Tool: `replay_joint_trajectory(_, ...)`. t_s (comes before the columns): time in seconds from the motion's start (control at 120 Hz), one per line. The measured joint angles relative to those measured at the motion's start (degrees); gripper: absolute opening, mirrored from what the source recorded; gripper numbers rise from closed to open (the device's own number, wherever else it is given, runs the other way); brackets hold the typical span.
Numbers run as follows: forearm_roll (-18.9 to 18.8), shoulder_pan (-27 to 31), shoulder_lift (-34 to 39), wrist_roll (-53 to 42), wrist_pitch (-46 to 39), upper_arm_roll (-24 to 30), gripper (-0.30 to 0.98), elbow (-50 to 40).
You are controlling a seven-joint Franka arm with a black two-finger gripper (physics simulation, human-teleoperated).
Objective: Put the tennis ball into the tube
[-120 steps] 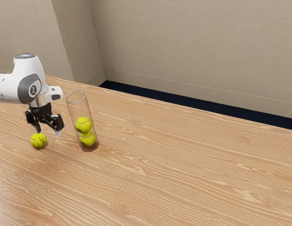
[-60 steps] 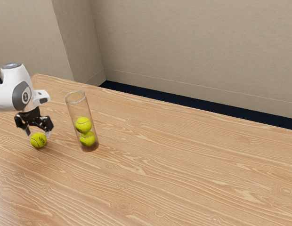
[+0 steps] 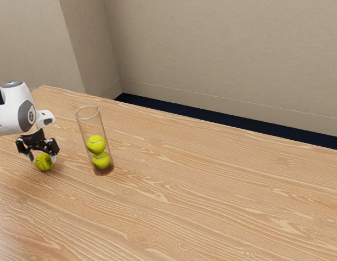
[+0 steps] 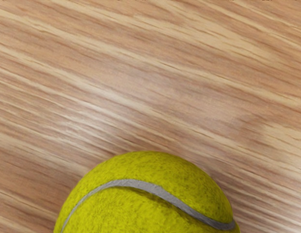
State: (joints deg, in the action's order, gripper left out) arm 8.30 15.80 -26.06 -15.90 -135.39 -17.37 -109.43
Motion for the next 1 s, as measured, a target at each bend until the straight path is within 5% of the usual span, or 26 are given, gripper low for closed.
replay_joint_trajectory(0.583, 0.2, -0.1, -0.4, -2.4, -0.1, 0.1, 0.37, 0.3)
replay_joint_trajectory(1.0, -0.3, -0.5, 21.9, -2.3, 3.8, 5.2, 0.32, -5.8)
